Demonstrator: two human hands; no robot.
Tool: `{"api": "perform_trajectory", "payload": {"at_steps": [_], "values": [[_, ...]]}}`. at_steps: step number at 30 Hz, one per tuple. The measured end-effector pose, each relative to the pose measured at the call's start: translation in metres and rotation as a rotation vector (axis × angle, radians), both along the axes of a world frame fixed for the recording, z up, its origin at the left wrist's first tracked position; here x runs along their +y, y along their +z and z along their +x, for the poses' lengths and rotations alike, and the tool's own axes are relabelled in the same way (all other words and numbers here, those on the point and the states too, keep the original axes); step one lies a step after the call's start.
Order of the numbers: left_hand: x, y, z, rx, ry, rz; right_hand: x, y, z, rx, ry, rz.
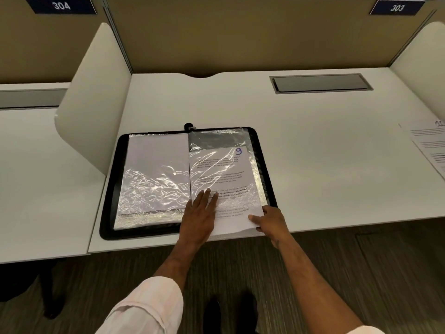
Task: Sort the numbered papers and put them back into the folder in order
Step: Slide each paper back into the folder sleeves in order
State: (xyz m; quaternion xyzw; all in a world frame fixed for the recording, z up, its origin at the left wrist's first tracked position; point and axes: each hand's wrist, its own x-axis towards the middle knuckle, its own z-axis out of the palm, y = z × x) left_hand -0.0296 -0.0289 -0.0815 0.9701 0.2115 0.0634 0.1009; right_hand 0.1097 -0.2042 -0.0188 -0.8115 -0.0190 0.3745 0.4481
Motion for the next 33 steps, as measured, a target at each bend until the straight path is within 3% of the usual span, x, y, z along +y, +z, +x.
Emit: {"api": "perform_trajectory", "payload": {"at_steps": [5, 13, 20, 26, 33], "values": [[-0.001, 0.0, -0.001, -0.001, -0.003, 0.029, 0.012, 0.0, 0.001, -0.09, -0.125, 0.05], [-0.002, -0.002, 0.0, -0.01, 0.016, -0.003, 0.01, 0.001, 0.004, -0.223, -0.041, 0.029], [-0.004, 0.001, -0.001, -0.059, 0.019, 0.018, 0.021, 0.003, 0.006, -0.28, -0.1, -0.01], [-0.002, 0.007, -0.002, -0.031, -0.014, 0.019, 0.025, -0.003, 0.009, -0.283, -0.092, -0.043], [0.002, 0.012, 0.005, 0.022, -0.07, 0.015, 0.012, 0.005, 0.007, -0.214, 0.004, 0.064]]}}
